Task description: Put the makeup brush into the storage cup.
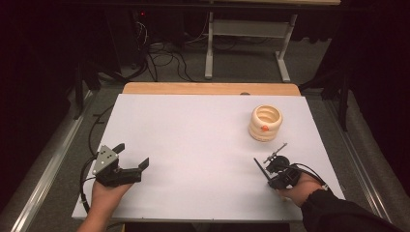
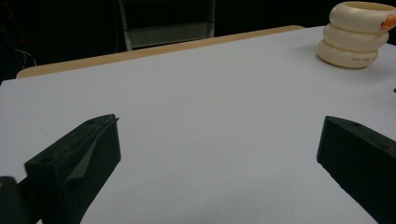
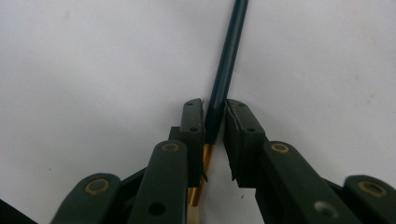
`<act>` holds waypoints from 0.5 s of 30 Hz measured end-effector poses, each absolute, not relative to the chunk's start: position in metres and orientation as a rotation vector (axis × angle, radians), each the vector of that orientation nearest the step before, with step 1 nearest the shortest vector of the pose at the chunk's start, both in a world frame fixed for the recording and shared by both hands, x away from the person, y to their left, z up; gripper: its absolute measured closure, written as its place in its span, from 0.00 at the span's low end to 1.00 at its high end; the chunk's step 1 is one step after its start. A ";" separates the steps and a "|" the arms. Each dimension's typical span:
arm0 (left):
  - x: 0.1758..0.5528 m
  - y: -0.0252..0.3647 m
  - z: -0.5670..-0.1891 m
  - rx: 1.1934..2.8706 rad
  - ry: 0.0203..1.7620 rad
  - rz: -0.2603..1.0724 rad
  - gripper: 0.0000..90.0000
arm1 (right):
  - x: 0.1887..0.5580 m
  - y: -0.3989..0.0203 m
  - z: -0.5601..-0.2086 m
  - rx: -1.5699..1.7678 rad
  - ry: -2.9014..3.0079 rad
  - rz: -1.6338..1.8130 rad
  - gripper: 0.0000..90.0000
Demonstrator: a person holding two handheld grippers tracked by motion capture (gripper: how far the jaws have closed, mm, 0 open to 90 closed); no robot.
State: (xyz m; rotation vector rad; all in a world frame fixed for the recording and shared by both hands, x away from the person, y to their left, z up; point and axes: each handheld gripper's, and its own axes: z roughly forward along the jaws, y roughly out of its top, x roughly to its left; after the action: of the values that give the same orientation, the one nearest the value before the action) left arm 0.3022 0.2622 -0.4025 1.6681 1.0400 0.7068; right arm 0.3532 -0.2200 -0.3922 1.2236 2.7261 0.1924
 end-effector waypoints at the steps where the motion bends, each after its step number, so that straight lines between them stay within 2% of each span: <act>1: 0.302 0.262 -0.403 1.668 1.040 0.707 0.00 | 0.353 -0.220 -0.392 1.223 2.728 0.193 0.89; 15: 0.302 0.263 -0.402 1.660 1.037 0.709 0.00 | 0.356 -0.218 -0.392 1.213 2.753 0.164 0.94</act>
State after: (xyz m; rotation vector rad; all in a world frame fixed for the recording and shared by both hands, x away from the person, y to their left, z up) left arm 0.3021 0.2626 -0.4024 1.6604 1.0367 0.7087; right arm 0.3564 -0.2179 -0.3921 1.2133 2.7533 0.1639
